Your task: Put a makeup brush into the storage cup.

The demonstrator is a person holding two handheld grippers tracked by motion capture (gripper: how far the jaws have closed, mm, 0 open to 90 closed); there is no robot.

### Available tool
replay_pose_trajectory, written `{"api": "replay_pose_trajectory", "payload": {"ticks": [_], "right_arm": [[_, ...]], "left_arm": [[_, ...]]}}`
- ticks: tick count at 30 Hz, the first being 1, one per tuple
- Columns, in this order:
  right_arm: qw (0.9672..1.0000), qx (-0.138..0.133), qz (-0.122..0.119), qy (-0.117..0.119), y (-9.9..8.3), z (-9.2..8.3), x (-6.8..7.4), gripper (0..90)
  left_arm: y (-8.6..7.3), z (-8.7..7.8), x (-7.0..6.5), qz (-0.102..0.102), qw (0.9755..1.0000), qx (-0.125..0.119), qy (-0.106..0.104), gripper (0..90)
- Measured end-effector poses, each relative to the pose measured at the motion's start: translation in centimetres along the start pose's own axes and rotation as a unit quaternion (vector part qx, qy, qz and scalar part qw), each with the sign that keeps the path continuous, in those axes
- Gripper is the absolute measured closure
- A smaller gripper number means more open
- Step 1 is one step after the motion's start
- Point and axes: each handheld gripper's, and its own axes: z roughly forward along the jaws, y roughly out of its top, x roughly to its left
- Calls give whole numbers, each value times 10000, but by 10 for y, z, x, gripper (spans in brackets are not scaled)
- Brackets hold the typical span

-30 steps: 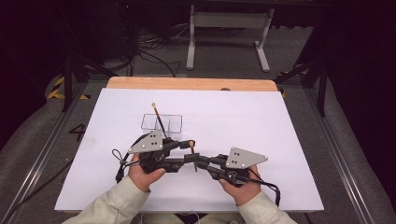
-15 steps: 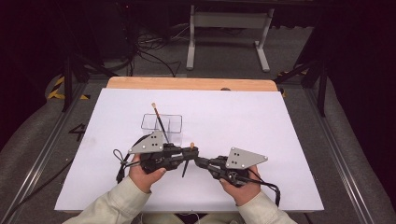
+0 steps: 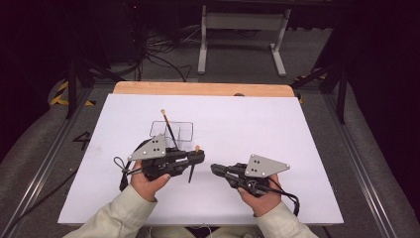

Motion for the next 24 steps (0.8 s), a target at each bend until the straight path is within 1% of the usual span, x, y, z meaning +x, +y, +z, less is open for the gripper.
{"api": "replay_pose_trajectory", "payload": {"ticks": [1,3,5,8,9,15,22,24], "right_arm": [[10000,6,-3,-13,0,-1,-1,897],[10000,16,4,-42,0,-2,-2,894],[10000,44,13,-68,0,-3,-3,890],[9999,55,29,-97,0,-4,-4,882],[9999,55,29,-97,0,-4,-4,882],[9998,106,45,-190,0,-6,-7,847],[9993,143,65,-336,-1,-10,-10,757],[9992,150,74,-354,-1,-10,-10,740]], "left_arm": [[1,-1,1,16,10000,5,6,831],[3,-5,3,27,9999,-51,84,831],[4,-6,4,9,9999,-76,95,831],[8,-13,8,38,9997,-132,198,831],[8,-13,8,38,9997,-132,198,831],[12,-23,14,30,9990,-246,366,831],[15,-29,19,47,9981,-286,545,831],[15,-29,20,56,9980,-289,567,831]]}}
